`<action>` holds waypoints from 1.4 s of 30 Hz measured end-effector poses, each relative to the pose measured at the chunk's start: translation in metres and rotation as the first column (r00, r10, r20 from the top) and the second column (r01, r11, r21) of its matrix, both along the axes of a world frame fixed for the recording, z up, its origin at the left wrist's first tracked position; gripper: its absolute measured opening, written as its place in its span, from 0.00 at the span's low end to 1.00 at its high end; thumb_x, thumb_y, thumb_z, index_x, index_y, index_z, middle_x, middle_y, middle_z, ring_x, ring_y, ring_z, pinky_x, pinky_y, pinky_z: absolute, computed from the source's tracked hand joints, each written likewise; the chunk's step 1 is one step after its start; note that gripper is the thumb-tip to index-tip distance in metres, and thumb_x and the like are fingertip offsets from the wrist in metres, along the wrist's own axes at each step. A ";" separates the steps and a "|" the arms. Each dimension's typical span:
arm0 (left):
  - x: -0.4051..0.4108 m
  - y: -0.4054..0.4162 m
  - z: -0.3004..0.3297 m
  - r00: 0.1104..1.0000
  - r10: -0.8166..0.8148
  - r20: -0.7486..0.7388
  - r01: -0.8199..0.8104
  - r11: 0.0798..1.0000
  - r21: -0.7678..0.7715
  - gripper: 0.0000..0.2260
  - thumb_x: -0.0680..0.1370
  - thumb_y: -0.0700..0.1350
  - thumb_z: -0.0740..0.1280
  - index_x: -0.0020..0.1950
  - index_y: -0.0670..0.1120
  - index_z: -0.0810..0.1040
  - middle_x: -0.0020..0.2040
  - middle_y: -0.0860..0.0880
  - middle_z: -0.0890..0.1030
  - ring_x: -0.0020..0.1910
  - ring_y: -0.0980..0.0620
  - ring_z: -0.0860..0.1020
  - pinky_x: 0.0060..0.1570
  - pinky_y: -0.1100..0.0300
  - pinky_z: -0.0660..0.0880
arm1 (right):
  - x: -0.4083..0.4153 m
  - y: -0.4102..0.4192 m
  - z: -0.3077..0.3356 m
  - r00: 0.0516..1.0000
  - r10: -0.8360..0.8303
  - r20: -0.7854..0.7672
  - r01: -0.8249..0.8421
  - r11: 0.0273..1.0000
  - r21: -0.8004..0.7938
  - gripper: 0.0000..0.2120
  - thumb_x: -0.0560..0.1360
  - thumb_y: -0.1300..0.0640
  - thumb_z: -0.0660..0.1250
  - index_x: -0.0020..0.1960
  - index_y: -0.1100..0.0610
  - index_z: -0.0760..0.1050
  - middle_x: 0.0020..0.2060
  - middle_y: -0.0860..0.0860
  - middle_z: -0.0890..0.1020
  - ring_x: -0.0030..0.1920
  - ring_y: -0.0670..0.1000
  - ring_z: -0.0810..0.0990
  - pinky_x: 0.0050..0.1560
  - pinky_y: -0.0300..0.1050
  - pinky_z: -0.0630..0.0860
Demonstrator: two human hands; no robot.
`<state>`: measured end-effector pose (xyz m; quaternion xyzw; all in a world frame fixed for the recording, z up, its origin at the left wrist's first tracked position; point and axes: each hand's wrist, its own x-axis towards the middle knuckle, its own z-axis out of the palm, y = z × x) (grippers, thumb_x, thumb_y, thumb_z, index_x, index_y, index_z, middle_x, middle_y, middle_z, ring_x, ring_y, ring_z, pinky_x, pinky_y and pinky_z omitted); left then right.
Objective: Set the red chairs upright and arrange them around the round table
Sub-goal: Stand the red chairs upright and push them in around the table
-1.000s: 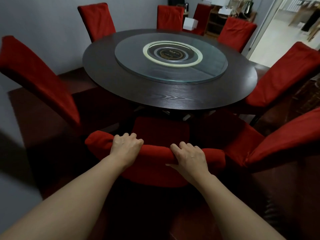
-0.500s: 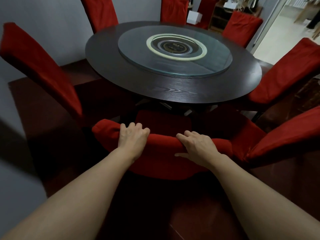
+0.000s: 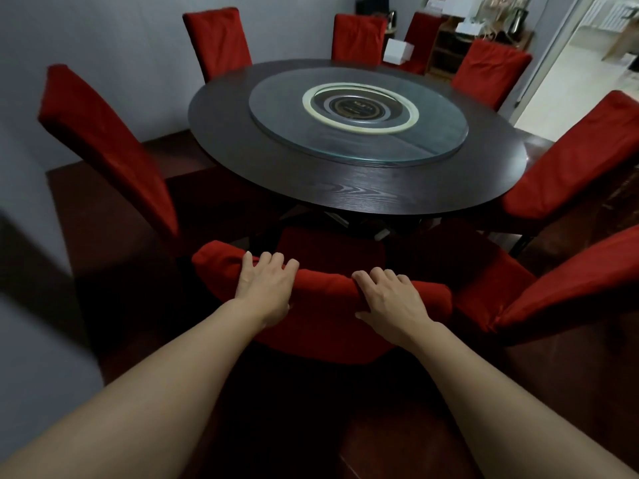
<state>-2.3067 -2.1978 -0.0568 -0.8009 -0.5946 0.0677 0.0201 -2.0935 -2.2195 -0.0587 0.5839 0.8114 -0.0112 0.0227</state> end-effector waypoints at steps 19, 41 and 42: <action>0.062 -0.029 0.058 0.977 -0.113 0.183 0.136 0.984 -0.117 0.36 0.72 0.59 0.69 0.75 0.51 0.57 0.73 0.50 0.63 0.73 0.48 0.58 0.71 0.44 0.53 | 0.047 -0.075 0.063 0.972 -0.211 -0.105 0.207 0.977 -0.048 0.35 0.75 0.49 0.68 0.76 0.50 0.53 0.70 0.54 0.62 0.66 0.54 0.67 0.63 0.48 0.67; 0.343 -0.093 0.095 0.914 -0.367 0.171 0.387 0.916 -0.103 0.37 0.73 0.59 0.68 0.76 0.50 0.55 0.72 0.49 0.64 0.72 0.47 0.60 0.70 0.45 0.55 | 0.309 -0.169 0.094 0.882 -0.448 -0.149 0.449 0.893 -0.026 0.35 0.76 0.48 0.67 0.76 0.50 0.51 0.70 0.54 0.62 0.65 0.53 0.69 0.62 0.49 0.71; 0.355 -0.093 0.094 0.912 -0.373 0.171 0.394 0.913 -0.106 0.37 0.73 0.59 0.68 0.76 0.50 0.55 0.72 0.49 0.64 0.72 0.47 0.60 0.70 0.45 0.56 | 0.320 -0.169 0.093 0.878 -0.454 -0.152 0.456 0.890 -0.025 0.36 0.76 0.48 0.67 0.76 0.50 0.51 0.70 0.54 0.61 0.66 0.53 0.68 0.63 0.49 0.71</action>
